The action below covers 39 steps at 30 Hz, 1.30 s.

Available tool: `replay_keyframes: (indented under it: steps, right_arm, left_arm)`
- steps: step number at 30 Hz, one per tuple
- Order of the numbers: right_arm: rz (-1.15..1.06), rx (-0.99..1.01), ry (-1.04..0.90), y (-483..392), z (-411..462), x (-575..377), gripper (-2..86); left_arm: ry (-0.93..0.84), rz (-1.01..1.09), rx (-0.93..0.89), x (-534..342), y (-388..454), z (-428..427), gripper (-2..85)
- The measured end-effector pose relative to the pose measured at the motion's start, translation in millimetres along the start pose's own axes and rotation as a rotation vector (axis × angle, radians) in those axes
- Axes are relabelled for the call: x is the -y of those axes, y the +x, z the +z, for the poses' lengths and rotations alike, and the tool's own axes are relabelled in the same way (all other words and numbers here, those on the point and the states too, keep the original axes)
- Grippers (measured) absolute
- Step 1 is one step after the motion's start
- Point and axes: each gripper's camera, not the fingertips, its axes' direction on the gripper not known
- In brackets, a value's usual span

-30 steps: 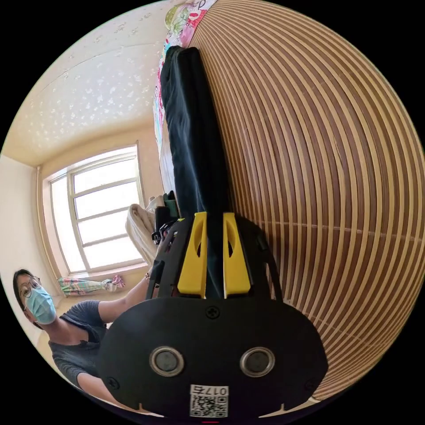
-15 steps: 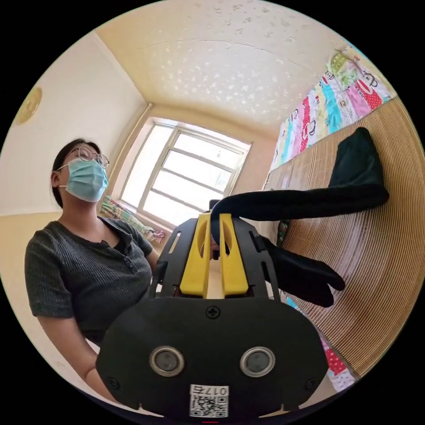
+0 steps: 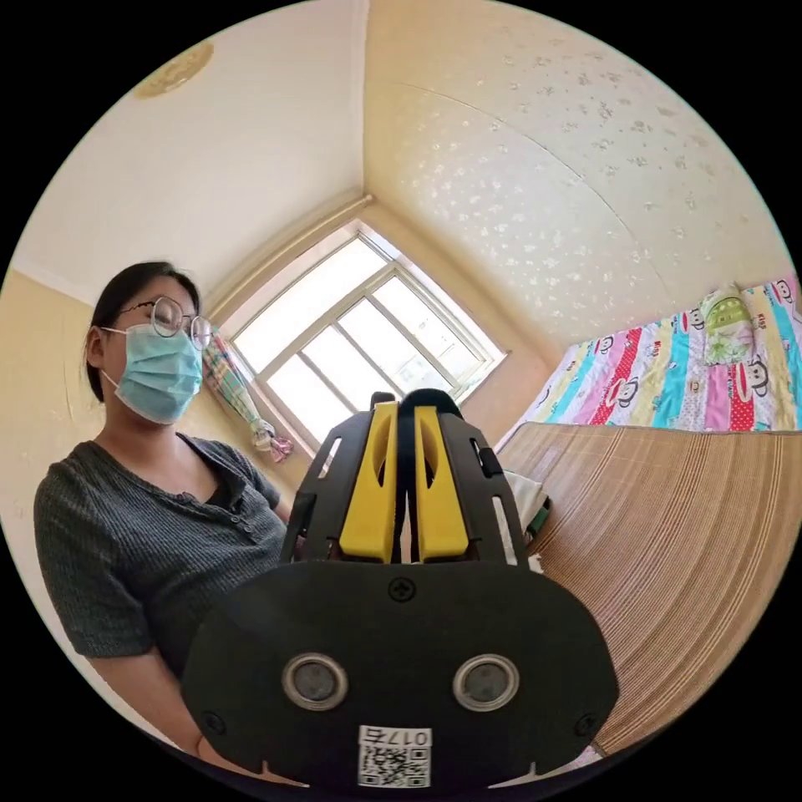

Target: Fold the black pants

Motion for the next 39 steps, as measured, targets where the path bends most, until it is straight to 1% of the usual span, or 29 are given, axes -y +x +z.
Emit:
replay_keyframes:
  steps: [2, 4, 5, 8, 9, 11, 12, 14, 15, 16, 17, 18, 19, 20, 21, 23, 26, 28, 31, 34, 36, 37, 39]
  right_arm:
    - [0.055, -0.167, -0.064, 36.5, 17.5, 11.7, 1.9]
    - [0.110, -0.240, -0.112, 71.4, 33.9, 18.4, 1.9]
    - [0.137, -0.280, -0.136, 92.8, 44.6, 19.0, 1.9]
    - [0.225, -0.320, -0.225, 132.2, 69.1, 5.1, 2.0]
    - [0.229, -0.343, -0.256, 136.8, 75.8, -2.3, 2.0]
    - [0.246, -0.405, -0.353, 153.4, 98.9, -46.5, 2.3]
    - [0.276, -0.408, -0.376, 159.9, 103.4, -60.9, 2.4]
    - [0.432, -0.402, -0.462, 186.8, 116.1, -129.2, 2.9]
    - [0.480, -0.390, -0.473, 192.3, 117.8, -147.6, 3.1]
    - [0.577, -0.355, -0.499, 201.7, 121.3, -184.4, 3.6]
    - [0.682, -0.331, -0.555, 210.3, 126.6, -221.1, 4.2]
    - [0.740, -0.329, -0.597, 214.8, 129.6, -238.8, 4.6]
    - [0.842, -0.341, -0.702, 222.4, 134.5, -271.7, 5.6]
    - [0.892, -0.323, -0.777, 226.4, 136.2, -294.6, 6.8]
    - [0.906, -0.310, -0.789, 227.7, 135.1, -302.1, 7.3]
    - [0.961, -0.297, -0.741, 237.6, 122.1, -313.6, 9.3]
    - [0.985, -0.308, -0.623, 263.9, 108.4, -302.5, 12.9]
    - [0.964, -0.297, -0.551, 284.9, 106.7, -289.3, 15.4]
    - [0.971, -0.318, -0.460, 321.5, 109.1, -271.3, 19.2]
    - [0.999, -0.339, -0.428, 350.1, 118.6, -268.5, 21.1]
    - [1.034, -0.319, -0.454, 360.4, 129.4, -278.2, 21.7]
    - [1.057, -0.290, -0.447, 362.1, 135.7, -287.8, 21.8]
    - [1.089, -0.344, -0.360, 353.1, 131.0, -299.3, 21.1]
  left_arm:
    - [-0.034, -0.053, 0.045, 11.7, -33.6, 16.6, 5.0]
    - [-0.082, -0.132, 0.093, 24.4, -84.5, 38.2, 4.9]
    - [-0.093, -0.146, 0.107, 26.5, -96.8, 42.9, 4.9]
    - [-0.164, -0.203, 0.194, 25.3, -150.1, 63.0, 5.0]
    - [-0.221, -0.235, 0.227, 16.8, -168.7, 72.9, 5.0]
    - [-0.290, -0.263, 0.286, -10.7, -191.3, 88.9, 5.1]
    - [-0.333, -0.314, 0.306, -38.7, -207.8, 100.4, 5.2]
    - [-0.405, -0.442, 0.308, -91.8, -234.9, 117.2, 5.8]
    - [-0.442, -0.549, 0.293, -133.3, -251.5, 126.2, 6.3]
    - [-0.475, -0.671, 0.282, -176.1, -266.0, 132.5, 7.1]
    - [-0.497, -0.735, 0.286, -197.0, -272.4, 134.8, 7.6]
    - [-0.564, -0.864, 0.317, -234.7, -284.3, 137.1, 8.3]
    - [-0.638, -0.990, 0.360, -267.1, -295.0, 136.2, 9.3]
    - [-0.652, -1.033, 0.364, -279.1, -299.0, 134.5, 9.9]
    - [-0.623, -1.077, 0.335, -293.4, -305.2, 129.9, 10.7]
    - [-0.554, -1.085, 0.297, -295.3, -315.5, 123.7, 11.2]
    - [-0.487, -0.949, 0.315, -262.6, -340.0, 125.1, 12.5]
    - [-0.467, -0.843, 0.340, -233.7, -369.7, 135.7, 15.9]
    - [-0.490, -0.791, 0.386, -210.4, -414.7, 152.7, 20.7]
    - [-0.543, -0.766, 0.384, -201.4, -455.8, 170.8, 22.3]
    - [-0.604, -0.787, 0.341, -206.1, -475.4, 183.4, 22.4]
    - [-0.603, -0.796, 0.315, -209.0, -481.9, 186.1, 22.0]
    - [-0.575, -0.834, 0.306, -214.9, -488.0, 183.5, 20.6]
